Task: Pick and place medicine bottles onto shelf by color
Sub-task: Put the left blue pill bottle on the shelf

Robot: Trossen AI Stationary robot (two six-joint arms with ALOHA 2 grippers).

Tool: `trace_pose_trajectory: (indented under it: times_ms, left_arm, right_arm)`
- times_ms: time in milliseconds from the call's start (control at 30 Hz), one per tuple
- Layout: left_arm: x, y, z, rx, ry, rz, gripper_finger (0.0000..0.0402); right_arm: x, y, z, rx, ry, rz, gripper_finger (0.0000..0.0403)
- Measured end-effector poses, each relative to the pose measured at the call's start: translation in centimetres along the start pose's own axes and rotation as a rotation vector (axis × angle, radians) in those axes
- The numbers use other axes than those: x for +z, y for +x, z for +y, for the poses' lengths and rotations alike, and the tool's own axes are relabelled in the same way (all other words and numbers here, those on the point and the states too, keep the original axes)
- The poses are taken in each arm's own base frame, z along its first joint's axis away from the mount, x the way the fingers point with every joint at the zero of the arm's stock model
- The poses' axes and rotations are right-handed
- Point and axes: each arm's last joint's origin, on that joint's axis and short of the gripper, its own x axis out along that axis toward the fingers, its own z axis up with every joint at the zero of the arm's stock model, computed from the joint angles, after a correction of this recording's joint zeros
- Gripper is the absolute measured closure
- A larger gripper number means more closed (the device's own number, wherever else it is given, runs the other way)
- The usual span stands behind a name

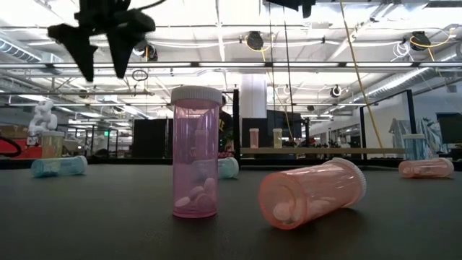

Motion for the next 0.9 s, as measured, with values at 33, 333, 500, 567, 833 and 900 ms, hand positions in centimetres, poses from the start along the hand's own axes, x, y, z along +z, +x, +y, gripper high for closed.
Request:
trace_pose_trajectory:
  times_ms: [33, 333, 500, 567, 833, 900]
  left_arm:
    - [-0.3, 0.6, 0.0, -0.003, 0.004, 0.006, 0.0078]
    - [-2.1, 6.0, -0.7, -0.124, -0.045, 0.139, 0.0078]
    - [-1.9, 7.5, -1.0, -0.087, -0.046, 0.143, 0.0078]
    - [-1.5, 8.2, -1.2, -0.063, -0.011, 0.145, 0.0078]
    - [0.1, 12.2, -2.1, 0.003, 0.106, 0.273, 0.0078]
    - [0.0, 12.9, -2.2, 0.021, 0.125, 0.319, 0.0078]
  right_arm:
    - [-0.1, 0.0, 0.0, 0.008, 0.018, 0.006, 0.0323]
    - [-0.3, 0.0, 0.3, 0.105, 0.066, 0.027, 0.0323]
    - [-0.3, 0.0, 0.3, 0.104, 0.066, 0.024, 0.0323]
    - [-0.2, 0.0, 0.3, 0.103, 0.065, 0.013, 0.0323]
    - [0.0, 0.4, 0.3, 0.1, 0.055, -0.03, 0.0323]
    - [-0.1, 0.4, 0.3, 0.101, 0.067, -0.017, 0.0323]
